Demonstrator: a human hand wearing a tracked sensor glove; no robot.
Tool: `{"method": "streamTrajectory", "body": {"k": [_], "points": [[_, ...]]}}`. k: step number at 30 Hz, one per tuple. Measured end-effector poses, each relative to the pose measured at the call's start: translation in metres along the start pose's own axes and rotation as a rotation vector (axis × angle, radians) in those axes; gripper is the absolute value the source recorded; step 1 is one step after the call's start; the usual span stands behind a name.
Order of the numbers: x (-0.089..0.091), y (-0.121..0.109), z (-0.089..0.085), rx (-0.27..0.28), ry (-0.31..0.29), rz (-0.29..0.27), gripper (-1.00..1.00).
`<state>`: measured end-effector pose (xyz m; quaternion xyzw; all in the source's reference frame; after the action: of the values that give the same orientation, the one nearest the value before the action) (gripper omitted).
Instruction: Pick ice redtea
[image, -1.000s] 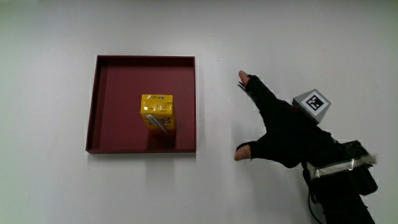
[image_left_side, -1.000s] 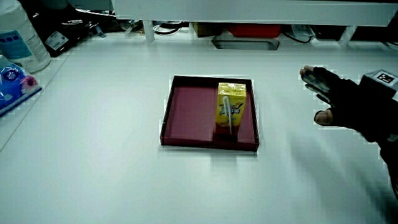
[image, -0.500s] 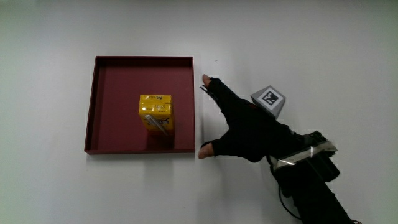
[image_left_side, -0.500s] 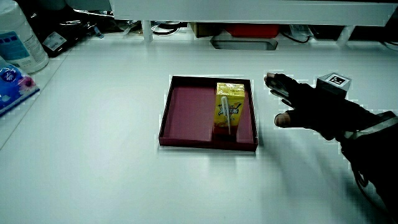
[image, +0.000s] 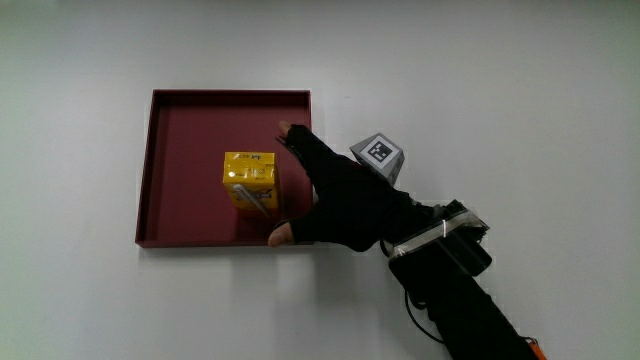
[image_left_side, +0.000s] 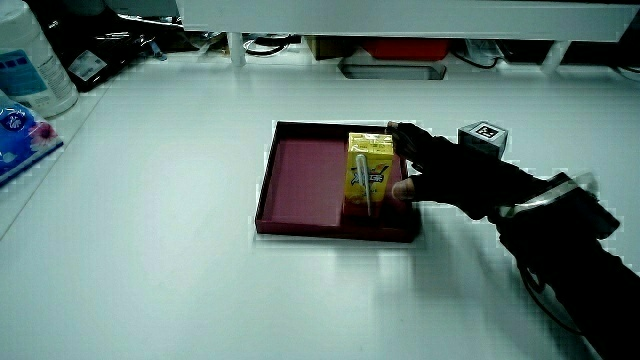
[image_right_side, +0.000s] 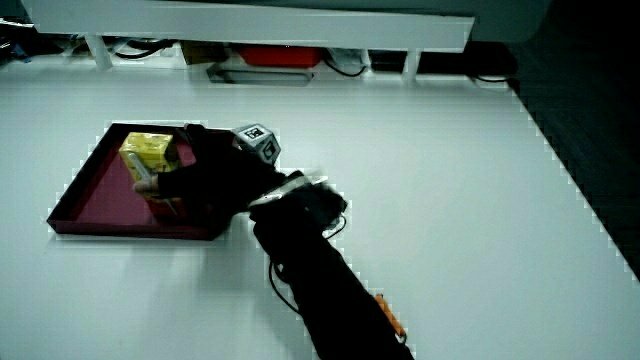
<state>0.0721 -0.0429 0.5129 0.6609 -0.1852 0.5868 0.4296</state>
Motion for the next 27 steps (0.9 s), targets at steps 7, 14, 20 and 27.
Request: {"method": "streamTrajectory", "body": {"k": [7,14,20,27], "points": [[0.009,0.016,-0.008,-0.004,0.029,0.012,0.00],[0.013,0.017,-0.010,0.010,0.046,0.018,0.00],[0.017,0.016,-0.009,0.055,0.072,0.045,0.08],[0.022,0.013,-0.007,0.138,0.134,0.120,0.36]]}}
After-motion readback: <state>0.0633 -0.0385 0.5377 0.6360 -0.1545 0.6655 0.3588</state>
